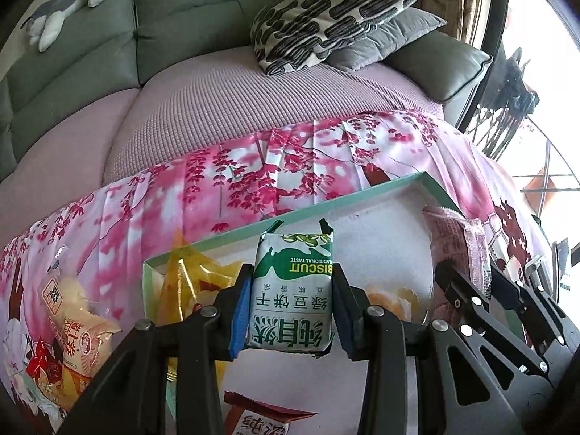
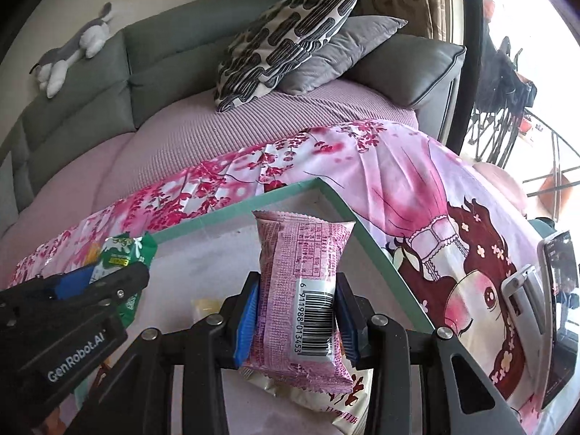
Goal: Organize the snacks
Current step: 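Carry the biscuit box and pink pastry over the tray and open both tools, then move both open tools back from the tray to the snack pile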
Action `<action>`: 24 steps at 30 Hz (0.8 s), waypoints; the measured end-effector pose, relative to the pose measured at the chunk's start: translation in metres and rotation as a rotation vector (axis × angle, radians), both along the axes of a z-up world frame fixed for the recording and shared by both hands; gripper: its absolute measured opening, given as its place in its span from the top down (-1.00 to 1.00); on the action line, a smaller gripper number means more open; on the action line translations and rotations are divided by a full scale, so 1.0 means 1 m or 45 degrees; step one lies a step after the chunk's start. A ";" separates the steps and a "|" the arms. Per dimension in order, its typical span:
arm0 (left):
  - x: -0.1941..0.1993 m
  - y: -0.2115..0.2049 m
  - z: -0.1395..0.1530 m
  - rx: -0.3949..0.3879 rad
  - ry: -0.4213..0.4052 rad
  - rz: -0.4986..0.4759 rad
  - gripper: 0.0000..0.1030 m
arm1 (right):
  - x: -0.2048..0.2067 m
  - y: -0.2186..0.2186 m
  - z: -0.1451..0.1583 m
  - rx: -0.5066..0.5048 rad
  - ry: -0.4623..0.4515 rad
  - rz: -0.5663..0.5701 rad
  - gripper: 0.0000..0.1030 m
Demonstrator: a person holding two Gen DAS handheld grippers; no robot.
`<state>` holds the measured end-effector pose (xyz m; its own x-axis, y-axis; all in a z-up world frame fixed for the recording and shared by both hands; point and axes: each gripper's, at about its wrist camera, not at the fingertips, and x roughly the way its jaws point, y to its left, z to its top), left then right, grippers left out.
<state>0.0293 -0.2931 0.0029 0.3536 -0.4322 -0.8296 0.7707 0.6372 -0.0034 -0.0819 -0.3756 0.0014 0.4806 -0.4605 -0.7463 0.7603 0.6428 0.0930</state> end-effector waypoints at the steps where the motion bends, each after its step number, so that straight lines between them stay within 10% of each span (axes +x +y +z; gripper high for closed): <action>1: -0.001 -0.001 0.000 0.010 -0.002 -0.002 0.17 | 0.000 0.001 0.001 -0.003 0.003 0.000 0.16; 14: 0.001 0.014 0.013 0.030 -0.052 0.075 -0.34 | -0.001 0.002 0.010 0.006 0.005 -0.004 0.06; 19: 0.009 0.026 0.019 0.056 -0.125 0.189 -0.66 | 0.001 0.003 0.010 0.009 0.020 -0.011 -0.38; 24: 0.021 0.040 0.018 0.077 -0.179 0.294 -0.80 | 0.002 -0.001 0.003 0.083 0.010 -0.003 -0.40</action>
<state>0.0507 -0.2529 0.0207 0.5504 -0.2779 -0.7873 0.5955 0.7916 0.1369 -0.0796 -0.3763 0.0042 0.4735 -0.4121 -0.7784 0.7629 0.6335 0.1287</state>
